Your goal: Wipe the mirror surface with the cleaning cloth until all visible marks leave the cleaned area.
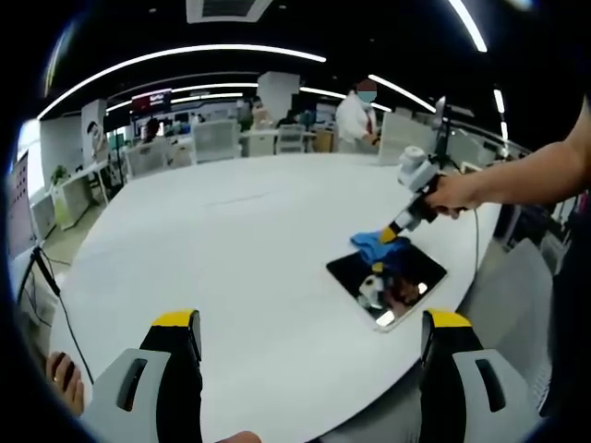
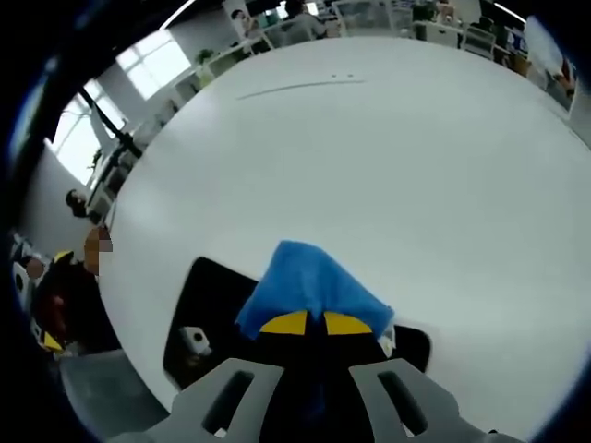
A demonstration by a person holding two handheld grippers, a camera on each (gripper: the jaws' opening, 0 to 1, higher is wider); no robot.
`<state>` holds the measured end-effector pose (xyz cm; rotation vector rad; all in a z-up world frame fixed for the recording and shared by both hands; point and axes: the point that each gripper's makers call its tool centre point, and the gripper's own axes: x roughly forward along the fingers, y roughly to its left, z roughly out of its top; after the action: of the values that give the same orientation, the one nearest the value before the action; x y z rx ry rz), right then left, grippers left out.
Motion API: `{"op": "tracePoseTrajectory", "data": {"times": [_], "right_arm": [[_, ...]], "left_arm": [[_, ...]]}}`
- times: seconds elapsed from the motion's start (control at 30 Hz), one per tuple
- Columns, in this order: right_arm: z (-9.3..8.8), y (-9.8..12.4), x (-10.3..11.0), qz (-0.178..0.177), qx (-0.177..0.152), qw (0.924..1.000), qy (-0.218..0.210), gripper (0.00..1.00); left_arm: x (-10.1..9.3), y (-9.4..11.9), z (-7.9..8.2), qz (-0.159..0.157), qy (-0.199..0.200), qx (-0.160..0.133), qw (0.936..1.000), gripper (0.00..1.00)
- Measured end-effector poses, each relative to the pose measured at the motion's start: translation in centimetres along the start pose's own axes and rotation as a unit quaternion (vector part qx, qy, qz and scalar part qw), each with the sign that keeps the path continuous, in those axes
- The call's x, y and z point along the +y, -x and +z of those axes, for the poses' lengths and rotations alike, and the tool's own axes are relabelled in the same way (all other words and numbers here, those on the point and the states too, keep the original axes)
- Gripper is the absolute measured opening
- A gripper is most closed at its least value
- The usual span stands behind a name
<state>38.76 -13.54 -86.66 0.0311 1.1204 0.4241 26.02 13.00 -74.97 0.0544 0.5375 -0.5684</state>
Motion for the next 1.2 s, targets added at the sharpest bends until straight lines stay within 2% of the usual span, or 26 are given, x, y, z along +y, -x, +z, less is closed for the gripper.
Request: {"op": "tracePoseTrajectory", "data": {"times": [0.17,0.5,0.9,1.2], "right_arm": [[-0.3,0.2,0.0,-0.004,0.001,0.9997,-0.026,0.00],[-1.3,0.4,0.0,-0.003,0.007,0.9990,-0.043,0.00],[-2.7,0.8,0.6,0.000,0.006,0.9990,-0.044,0.00],[-3.9,1.4,1.1,0.003,0.005,0.9990,-0.044,0.00]], "left_arm": [[0.1,0.2,0.0,0.001,-0.001,-0.001,1.0000,0.99],[-0.4,-0.1,-0.1,-0.004,-0.003,0.003,1.0000,0.99],[-1.0,0.0,-0.7,-0.014,-0.023,0.014,0.9996,0.99],[-1.4,0.0,-0.5,-0.023,-0.025,0.013,0.9993,0.99]]}}
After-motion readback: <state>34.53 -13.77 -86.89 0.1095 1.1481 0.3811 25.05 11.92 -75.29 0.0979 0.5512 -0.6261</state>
